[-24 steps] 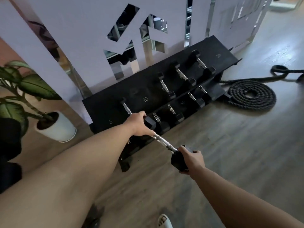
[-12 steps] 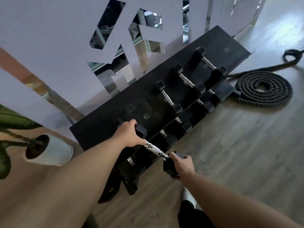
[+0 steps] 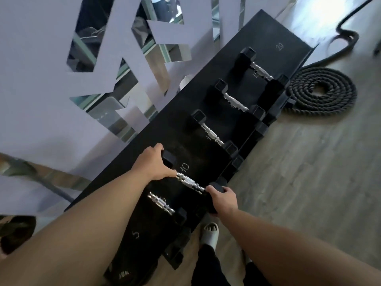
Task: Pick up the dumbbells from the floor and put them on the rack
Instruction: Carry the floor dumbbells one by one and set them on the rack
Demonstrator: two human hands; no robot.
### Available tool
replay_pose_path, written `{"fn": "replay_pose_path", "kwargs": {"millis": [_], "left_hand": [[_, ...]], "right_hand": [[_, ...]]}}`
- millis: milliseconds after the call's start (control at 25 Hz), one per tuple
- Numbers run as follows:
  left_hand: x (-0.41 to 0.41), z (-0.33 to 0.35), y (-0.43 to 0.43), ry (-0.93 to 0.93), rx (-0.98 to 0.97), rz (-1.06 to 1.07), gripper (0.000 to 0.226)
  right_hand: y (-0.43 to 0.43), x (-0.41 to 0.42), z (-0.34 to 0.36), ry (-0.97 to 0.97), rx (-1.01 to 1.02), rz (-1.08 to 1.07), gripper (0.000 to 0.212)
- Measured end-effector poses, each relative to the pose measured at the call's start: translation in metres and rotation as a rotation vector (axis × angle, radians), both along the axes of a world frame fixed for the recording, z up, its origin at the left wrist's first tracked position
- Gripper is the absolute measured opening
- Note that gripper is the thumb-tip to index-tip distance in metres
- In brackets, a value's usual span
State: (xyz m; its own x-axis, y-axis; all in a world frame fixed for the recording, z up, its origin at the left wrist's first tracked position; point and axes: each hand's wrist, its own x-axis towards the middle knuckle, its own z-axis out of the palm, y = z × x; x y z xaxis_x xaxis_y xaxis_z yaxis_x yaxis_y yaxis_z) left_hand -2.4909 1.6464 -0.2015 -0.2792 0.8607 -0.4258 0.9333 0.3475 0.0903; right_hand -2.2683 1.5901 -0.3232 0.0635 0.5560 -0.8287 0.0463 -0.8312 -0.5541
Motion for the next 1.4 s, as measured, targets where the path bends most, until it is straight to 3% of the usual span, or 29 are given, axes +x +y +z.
{"fn": "replay_pose_path", "kwargs": {"millis": [320,480,560,640,760,1040,1240,1400], "left_hand": [[-0.046,-0.039,0.069,0.006,-0.051,-0.13,0.095],[-0.053,-0.068,0.083,-0.066,-0.086,-0.084,0.096],[-0.051,-0.084,0.086,-0.123,-0.075,-0.052,0.095],[-0.052,-0.097,0.089,-0.186,-0.01,0.012,0.083],[-0.066,-0.104,0.093,-0.22,0.008,0.018,0.063],[-0.076,-0.091,0.097,-0.217,-0.083,-0.12,0.055],[-0.066,-0.055,0.11,-0.225,-0.117,-0.22,0.033],[-0.026,-0.01,0.14,-0.282,-0.107,-0.333,0.028]], "right_hand": [[0.04,-0.062,-0.035,-0.067,-0.056,-0.087,0.084],[0.05,-0.064,-0.053,-0.207,-0.038,-0.124,0.085],[0.055,-0.061,-0.058,-0.3,-0.013,-0.077,0.075],[0.059,-0.058,-0.061,-0.35,0.007,0.038,0.061],[0.064,-0.059,-0.061,-0.381,0.011,0.154,0.057],[0.075,-0.052,-0.045,-0.355,-0.03,0.237,0.063],[0.085,-0.012,-0.006,-0.398,0.067,0.242,0.057],[0.101,0.034,0.041,-0.438,0.173,0.233,0.051]]}}
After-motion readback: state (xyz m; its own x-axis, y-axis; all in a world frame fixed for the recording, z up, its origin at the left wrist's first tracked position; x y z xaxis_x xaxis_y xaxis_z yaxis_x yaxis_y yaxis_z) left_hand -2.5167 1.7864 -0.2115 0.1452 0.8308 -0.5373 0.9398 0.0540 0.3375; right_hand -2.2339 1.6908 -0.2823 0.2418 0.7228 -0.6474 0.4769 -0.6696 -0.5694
